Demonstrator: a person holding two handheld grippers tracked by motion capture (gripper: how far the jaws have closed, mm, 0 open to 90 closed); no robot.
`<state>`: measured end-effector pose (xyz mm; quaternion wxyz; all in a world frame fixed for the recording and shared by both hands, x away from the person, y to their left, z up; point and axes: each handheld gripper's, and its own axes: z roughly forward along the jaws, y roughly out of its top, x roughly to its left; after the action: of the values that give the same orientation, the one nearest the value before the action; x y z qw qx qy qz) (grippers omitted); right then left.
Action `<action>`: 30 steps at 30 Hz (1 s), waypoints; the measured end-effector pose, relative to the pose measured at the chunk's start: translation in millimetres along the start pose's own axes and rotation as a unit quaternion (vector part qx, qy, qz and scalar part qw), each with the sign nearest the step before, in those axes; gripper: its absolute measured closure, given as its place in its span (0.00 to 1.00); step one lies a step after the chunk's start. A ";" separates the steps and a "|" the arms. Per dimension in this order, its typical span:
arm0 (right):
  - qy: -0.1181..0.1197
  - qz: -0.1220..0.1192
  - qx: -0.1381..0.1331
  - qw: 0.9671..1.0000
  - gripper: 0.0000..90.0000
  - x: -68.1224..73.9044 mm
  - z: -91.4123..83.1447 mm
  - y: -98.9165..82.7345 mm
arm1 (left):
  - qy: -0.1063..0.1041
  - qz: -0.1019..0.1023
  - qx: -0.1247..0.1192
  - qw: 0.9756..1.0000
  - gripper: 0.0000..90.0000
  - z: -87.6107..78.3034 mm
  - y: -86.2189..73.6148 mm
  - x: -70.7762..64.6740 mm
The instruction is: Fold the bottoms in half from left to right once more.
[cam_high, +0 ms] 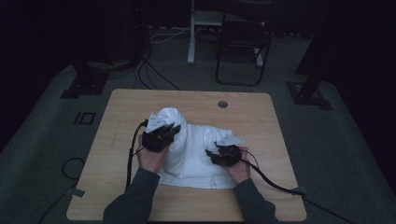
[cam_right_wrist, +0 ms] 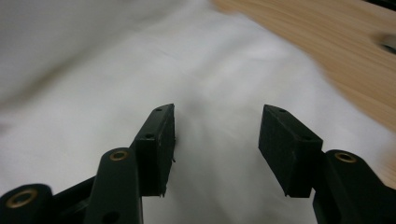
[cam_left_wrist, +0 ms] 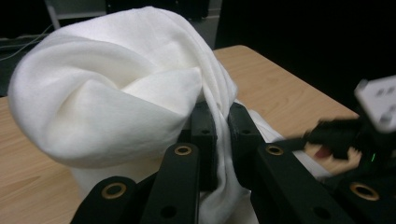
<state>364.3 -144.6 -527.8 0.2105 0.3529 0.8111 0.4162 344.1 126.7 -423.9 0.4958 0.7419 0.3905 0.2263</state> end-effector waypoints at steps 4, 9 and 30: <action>-0.022 0.015 0.048 0.998 0.52 -15.3 7.1 -19.0 | -0.013 0.011 0.007 1.000 0.93 9.7 1.0 -9.8; -0.001 0.027 0.049 0.998 0.61 -5.5 26.1 -23.6 | -0.030 0.029 0.015 0.999 0.93 27.8 2.3 -28.0; 0.023 0.089 -0.075 0.993 0.42 -61.3 -52.9 -8.1 | -0.115 0.033 0.134 0.984 0.93 130.3 -73.5 -78.3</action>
<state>368.1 -221.5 -501.7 0.1796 0.3973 0.7478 0.5008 365.8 5.8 -539.8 0.4255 0.8355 0.3327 0.1010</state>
